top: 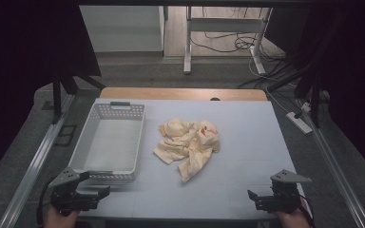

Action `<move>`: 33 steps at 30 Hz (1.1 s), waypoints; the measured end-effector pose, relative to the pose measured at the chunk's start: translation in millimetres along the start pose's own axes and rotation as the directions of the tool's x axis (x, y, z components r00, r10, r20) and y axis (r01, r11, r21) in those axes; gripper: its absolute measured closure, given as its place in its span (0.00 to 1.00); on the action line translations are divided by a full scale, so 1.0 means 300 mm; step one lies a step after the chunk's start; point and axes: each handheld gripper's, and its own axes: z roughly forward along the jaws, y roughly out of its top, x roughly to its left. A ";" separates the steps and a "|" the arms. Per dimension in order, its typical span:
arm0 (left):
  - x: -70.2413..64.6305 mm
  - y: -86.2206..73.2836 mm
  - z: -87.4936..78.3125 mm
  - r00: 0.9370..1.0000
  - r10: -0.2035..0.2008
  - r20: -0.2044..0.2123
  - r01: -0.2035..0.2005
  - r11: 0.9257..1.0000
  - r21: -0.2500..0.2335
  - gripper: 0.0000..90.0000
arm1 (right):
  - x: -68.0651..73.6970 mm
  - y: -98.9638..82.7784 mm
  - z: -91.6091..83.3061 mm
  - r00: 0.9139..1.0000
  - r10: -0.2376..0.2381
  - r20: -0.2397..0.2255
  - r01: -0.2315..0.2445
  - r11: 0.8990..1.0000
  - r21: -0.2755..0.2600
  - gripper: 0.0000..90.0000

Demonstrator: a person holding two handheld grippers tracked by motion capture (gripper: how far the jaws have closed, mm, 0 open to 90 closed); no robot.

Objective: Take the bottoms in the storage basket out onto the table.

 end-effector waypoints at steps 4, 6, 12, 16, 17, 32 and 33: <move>0.005 -0.019 -0.004 1.000 -0.011 -0.013 0.011 1.000 -0.001 0.00 | 0.000 0.000 0.000 1.000 0.000 0.000 0.000 1.000 0.000 0.00; 0.008 -0.030 -0.006 1.000 -0.017 -0.014 0.017 1.000 -0.001 0.00 | 0.000 0.000 0.000 1.000 0.000 0.000 0.000 1.000 -0.001 0.00; 0.015 -0.049 -0.010 0.999 -0.023 -0.027 0.024 1.000 0.006 0.00 | 0.000 0.000 0.000 1.000 0.000 0.000 0.000 1.000 0.000 0.00; 0.018 -0.058 -0.013 0.999 -0.027 -0.030 0.028 1.000 0.011 0.00 | 0.000 0.000 0.000 1.000 0.000 0.000 0.000 1.000 0.000 0.00; 0.018 -0.060 -0.014 0.999 -0.027 -0.029 0.027 1.000 0.007 0.00 | -0.001 0.000 0.000 1.000 0.000 0.000 0.000 1.000 0.000 0.00; 0.013 -0.077 -0.034 0.999 -0.022 -0.031 0.023 0.999 0.035 0.00 | 0.001 0.001 0.000 1.000 0.000 0.003 0.000 1.000 0.002 0.00; 0.012 -0.077 -0.033 0.999 -0.019 -0.032 0.020 0.999 0.037 0.00 | 0.001 0.001 0.000 1.000 0.000 0.003 0.000 1.000 0.003 0.00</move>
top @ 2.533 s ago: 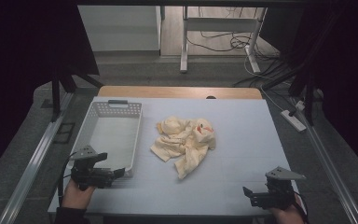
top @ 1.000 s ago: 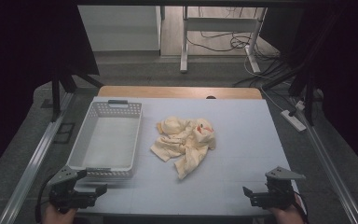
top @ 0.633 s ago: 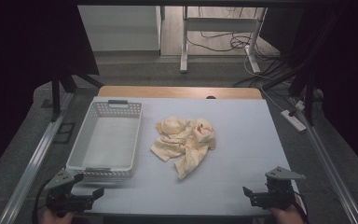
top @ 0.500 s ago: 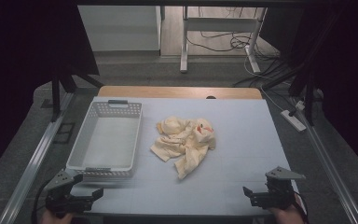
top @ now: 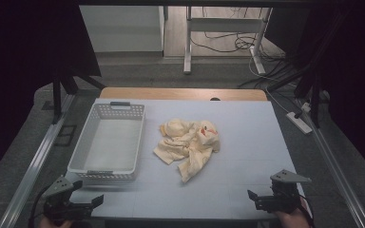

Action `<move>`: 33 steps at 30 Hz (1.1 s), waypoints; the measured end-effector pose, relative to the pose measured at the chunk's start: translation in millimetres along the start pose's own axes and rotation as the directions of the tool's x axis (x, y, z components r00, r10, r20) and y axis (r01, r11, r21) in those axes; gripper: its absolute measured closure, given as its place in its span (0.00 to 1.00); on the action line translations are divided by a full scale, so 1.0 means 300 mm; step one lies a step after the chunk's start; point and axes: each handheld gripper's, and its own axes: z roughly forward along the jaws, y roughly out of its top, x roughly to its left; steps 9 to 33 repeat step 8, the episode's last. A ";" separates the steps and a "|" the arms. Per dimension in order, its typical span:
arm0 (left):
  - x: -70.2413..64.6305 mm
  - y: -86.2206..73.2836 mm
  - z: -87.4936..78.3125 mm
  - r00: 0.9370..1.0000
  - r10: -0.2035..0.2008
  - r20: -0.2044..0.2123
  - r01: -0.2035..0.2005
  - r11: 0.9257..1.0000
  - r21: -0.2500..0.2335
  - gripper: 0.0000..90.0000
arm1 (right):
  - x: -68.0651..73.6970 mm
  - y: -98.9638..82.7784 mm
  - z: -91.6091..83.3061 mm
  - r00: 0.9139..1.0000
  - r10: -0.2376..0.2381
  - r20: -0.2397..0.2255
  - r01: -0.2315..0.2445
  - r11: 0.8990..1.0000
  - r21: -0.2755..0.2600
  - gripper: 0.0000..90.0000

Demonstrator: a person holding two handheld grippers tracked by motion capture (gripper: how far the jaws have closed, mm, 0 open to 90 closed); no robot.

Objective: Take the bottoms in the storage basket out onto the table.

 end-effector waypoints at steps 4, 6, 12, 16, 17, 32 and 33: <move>-0.001 0.001 0.003 1.000 0.001 -0.003 -0.001 1.000 0.008 0.00 | 0.001 0.000 0.000 1.000 -0.002 0.000 0.002 1.000 0.000 0.00; -0.001 0.001 0.004 1.000 0.000 -0.003 0.000 1.000 0.009 0.00 | 0.000 0.000 0.001 1.000 -0.001 -0.001 0.001 1.000 0.000 0.00; -0.001 0.003 0.005 1.000 -0.002 -0.002 0.002 1.000 0.011 0.00 | 0.000 0.000 0.001 1.000 -0.004 -0.001 0.004 1.000 0.001 0.00; -0.001 0.003 0.005 1.000 -0.002 -0.002 0.002 1.000 0.011 0.00 | 0.000 0.000 0.001 1.000 -0.004 -0.001 0.004 1.000 0.001 0.00; -0.001 0.003 0.005 1.000 -0.002 -0.002 0.002 1.000 0.011 0.00 | 0.000 0.000 0.001 1.000 -0.004 -0.001 0.004 1.000 0.001 0.00; -0.001 0.003 0.005 1.000 -0.002 -0.002 0.002 1.000 0.011 0.00 | 0.000 0.000 0.001 1.000 -0.004 -0.001 0.004 1.000 0.001 0.00; -0.001 0.003 0.005 1.000 -0.002 -0.002 0.002 1.000 0.011 0.00 | 0.000 0.000 0.001 1.000 -0.004 -0.001 0.004 1.000 0.001 0.00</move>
